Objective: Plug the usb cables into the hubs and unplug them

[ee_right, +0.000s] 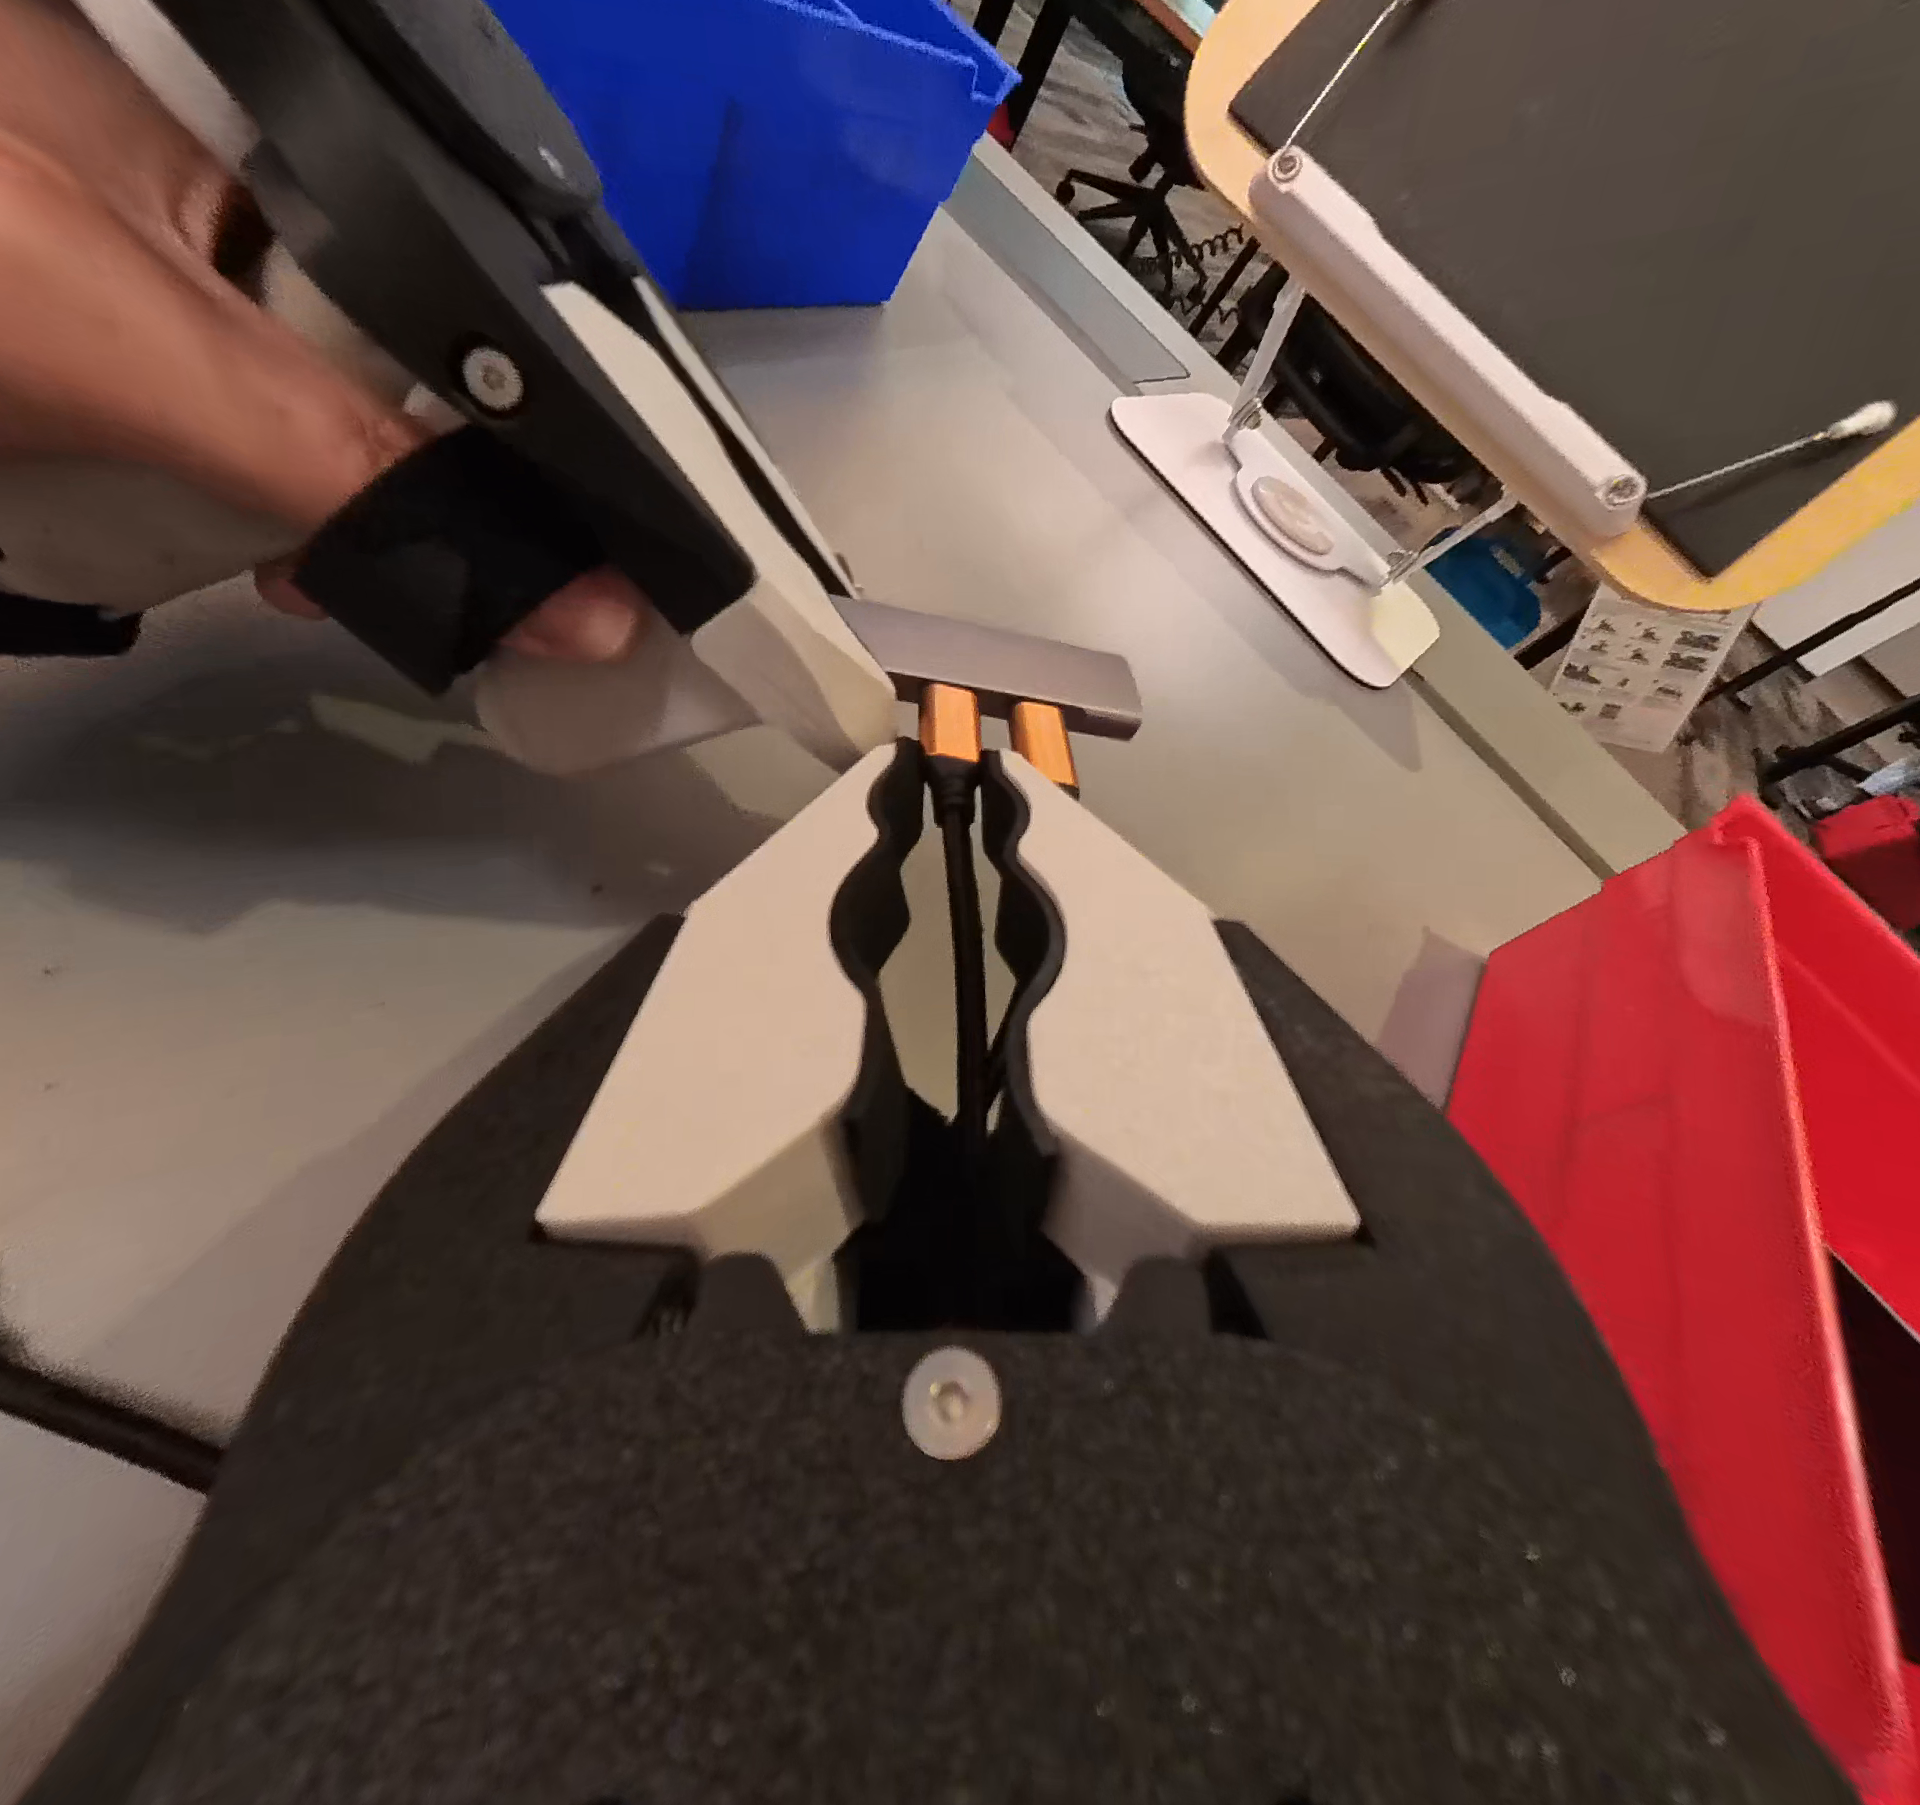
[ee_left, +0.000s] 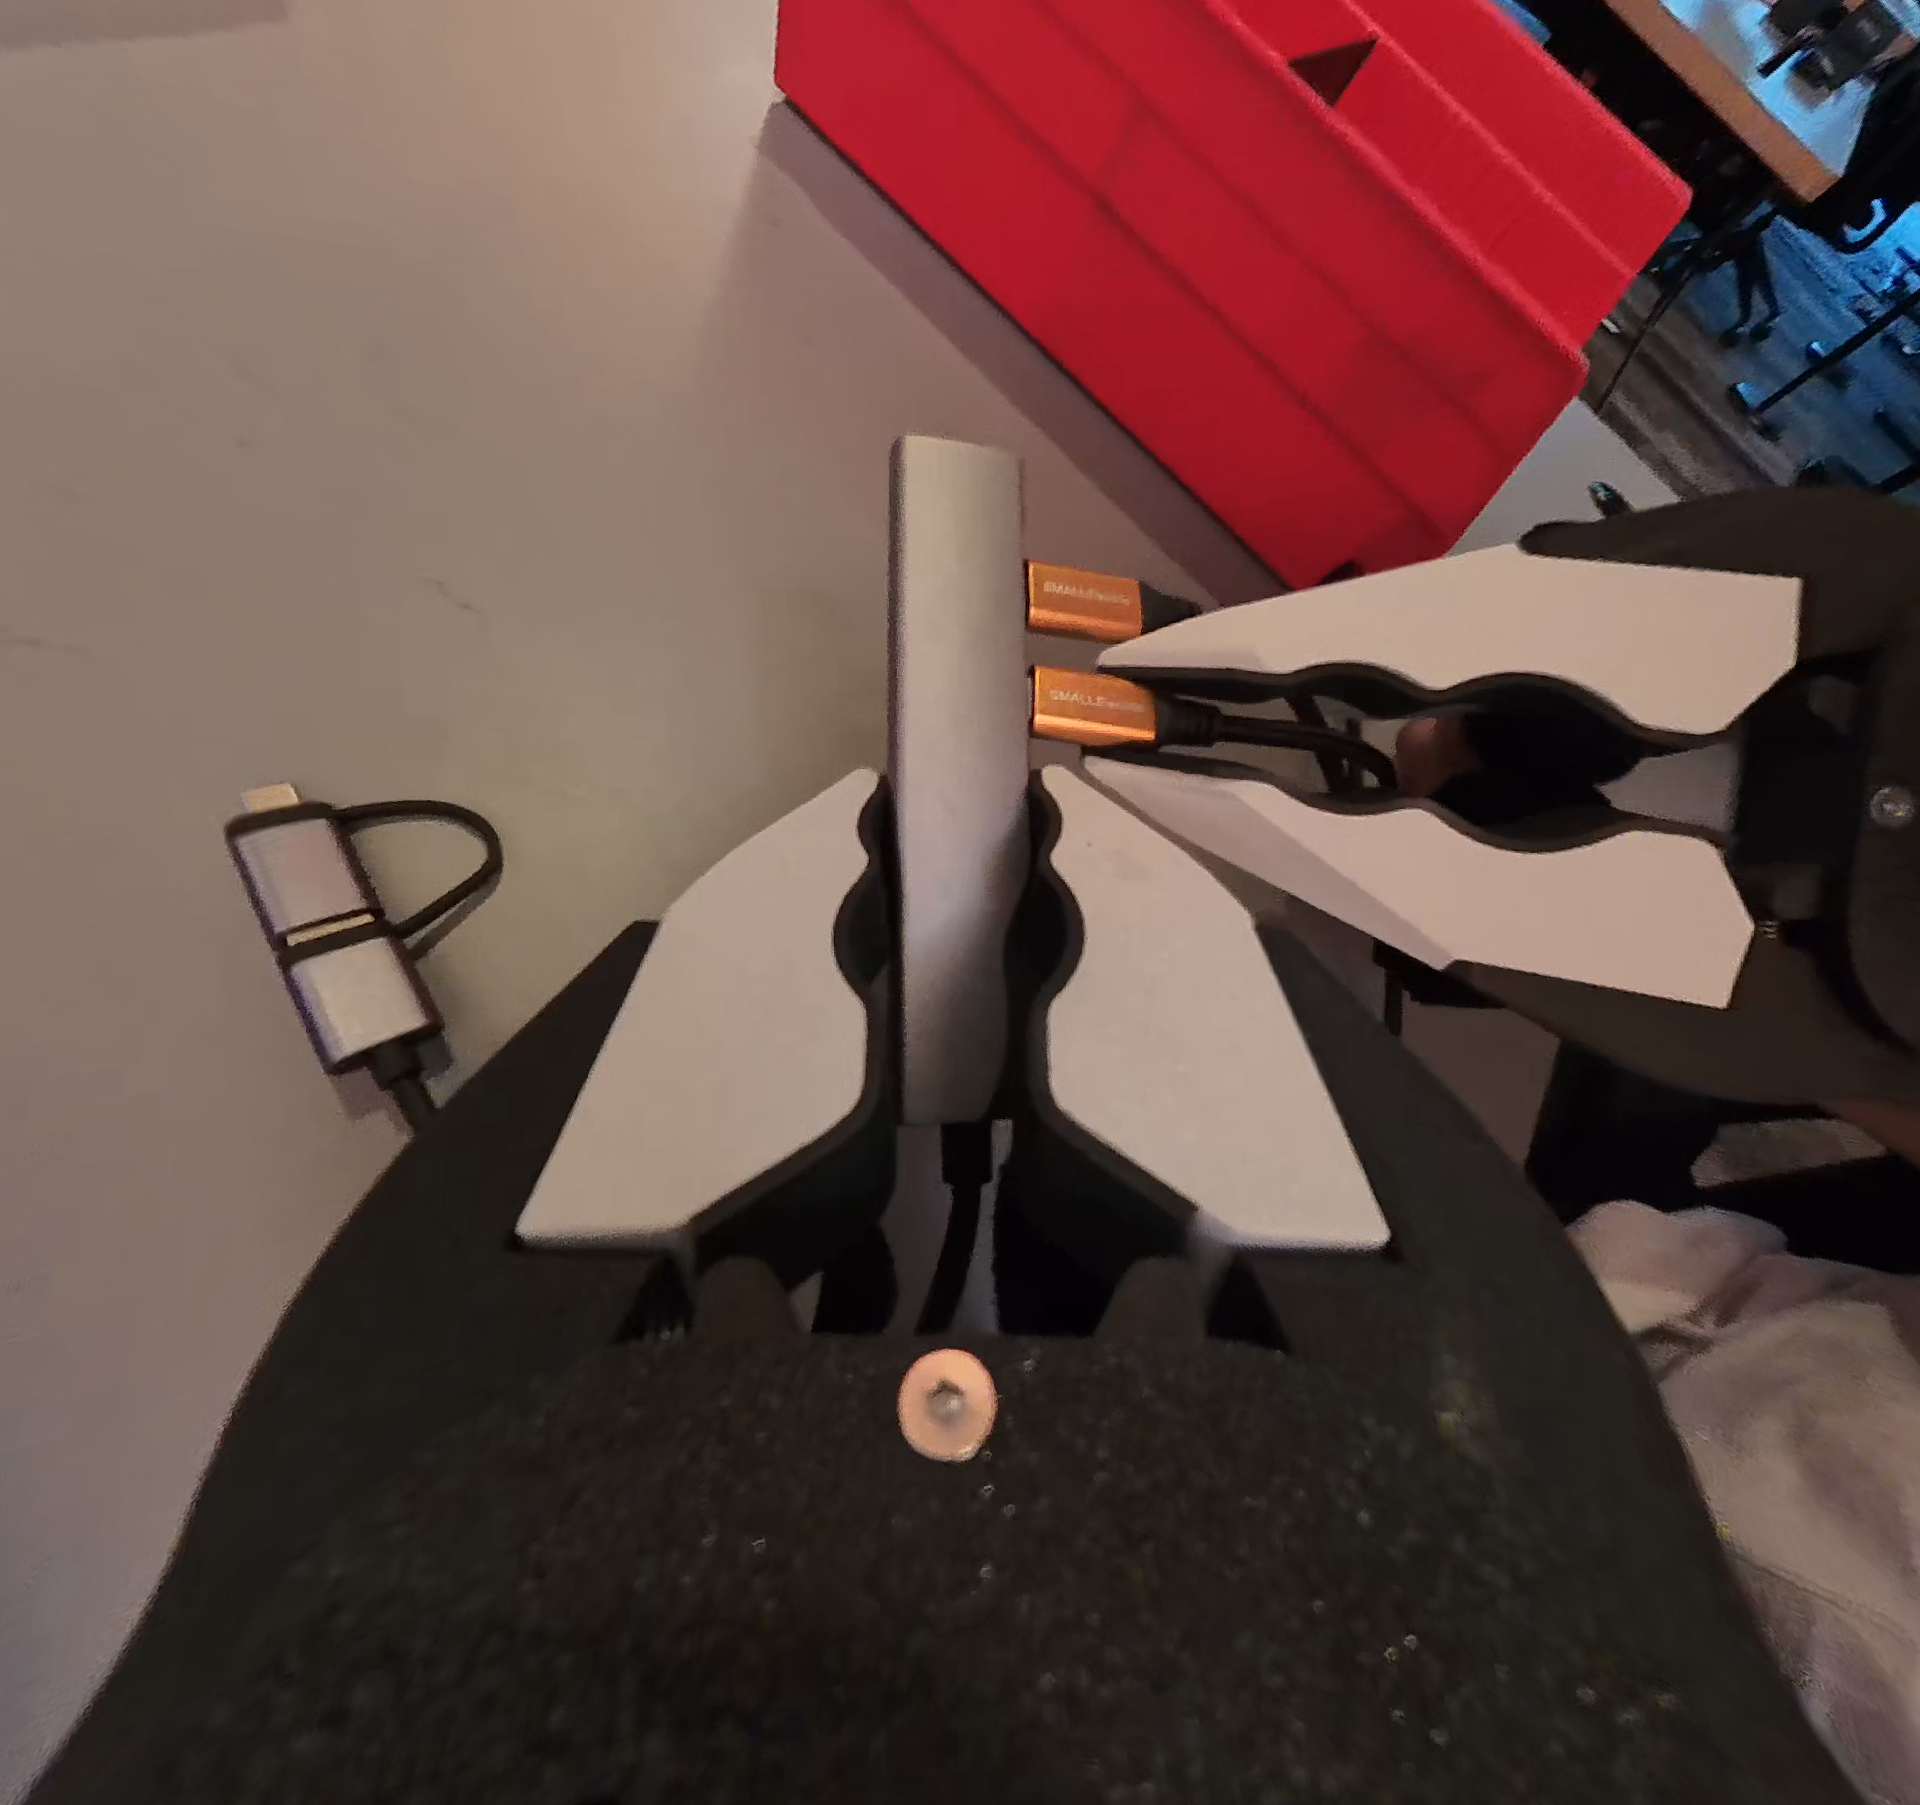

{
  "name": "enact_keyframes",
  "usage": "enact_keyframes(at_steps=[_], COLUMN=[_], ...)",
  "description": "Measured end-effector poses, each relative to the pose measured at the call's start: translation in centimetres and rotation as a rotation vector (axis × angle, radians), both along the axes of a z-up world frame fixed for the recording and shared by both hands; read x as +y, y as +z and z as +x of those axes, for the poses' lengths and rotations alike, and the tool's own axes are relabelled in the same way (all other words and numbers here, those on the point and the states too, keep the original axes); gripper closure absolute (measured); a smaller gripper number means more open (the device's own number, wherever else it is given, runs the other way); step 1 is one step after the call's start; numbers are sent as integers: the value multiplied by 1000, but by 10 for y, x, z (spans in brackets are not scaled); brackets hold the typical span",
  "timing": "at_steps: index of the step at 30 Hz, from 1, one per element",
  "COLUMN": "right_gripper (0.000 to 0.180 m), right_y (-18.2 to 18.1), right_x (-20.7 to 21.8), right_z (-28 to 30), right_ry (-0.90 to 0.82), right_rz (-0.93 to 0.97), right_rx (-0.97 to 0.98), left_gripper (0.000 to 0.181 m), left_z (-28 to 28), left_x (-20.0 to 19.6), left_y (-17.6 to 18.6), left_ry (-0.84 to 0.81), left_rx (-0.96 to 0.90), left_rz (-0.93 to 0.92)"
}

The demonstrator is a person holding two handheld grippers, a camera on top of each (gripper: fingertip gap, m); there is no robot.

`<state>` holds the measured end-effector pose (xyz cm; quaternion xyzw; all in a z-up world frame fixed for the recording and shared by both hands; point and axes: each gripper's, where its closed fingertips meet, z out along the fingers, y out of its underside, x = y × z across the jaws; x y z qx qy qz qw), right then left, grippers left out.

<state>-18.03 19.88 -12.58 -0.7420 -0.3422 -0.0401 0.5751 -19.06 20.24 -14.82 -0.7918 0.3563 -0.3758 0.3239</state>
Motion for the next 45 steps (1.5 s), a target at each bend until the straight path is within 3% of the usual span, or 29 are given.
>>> enact_keyframes(at_steps=[11, 13, 15, 18, 22, 25, 29, 31, 35, 41, 45], right_gripper=[170, 171, 171, 171, 170, 169, 169, 170, 170, 170, 170], right_y=[-14, 9, 30, 25, 31, 2, -35, -33, 10, 160, 213], right_x=[-5, -13, -20, -15, -13, -33, -41, -34, -22, -17, 2], right_z=[10, 9, 18, 19, 25, 18, 22, 27, 48, 91, 151], right_ry=[-54, -32, -60, -28, 44, 213, 256, 212, 97, 68, -85], right_rz=[-74, -1, 49, -16, -80, -256, -341, -296, -168, 87, 185], right_rx=[42, 99, 97, 199, 181, 108, -71, -79, -6, 110, 13], left_gripper=[158, 158, 158, 158, 158, 158, 158, 158, 157, 157, 157], left_z=[9, -24, -54, -15, -11, -24, -25, -25, -33, -41, -41], left_x=[-2, 36, 71, 41, 34, 41, 40, 42, 49, 55, 52], left_y=[-17, -32, -22, -1, -12, -10, -11, -9, -8, -11, -12], left_ry=[-15, 217, 305, 109, 116, 133, 118, 126, 150, 168, 156], left_rx=[3, 123, 17, 96, 80, 55, 55, 55, 60, 49, 53], left_rz=[-26, -21, -102, 131, 64, 31, 32, 50, 71, 61, 65])
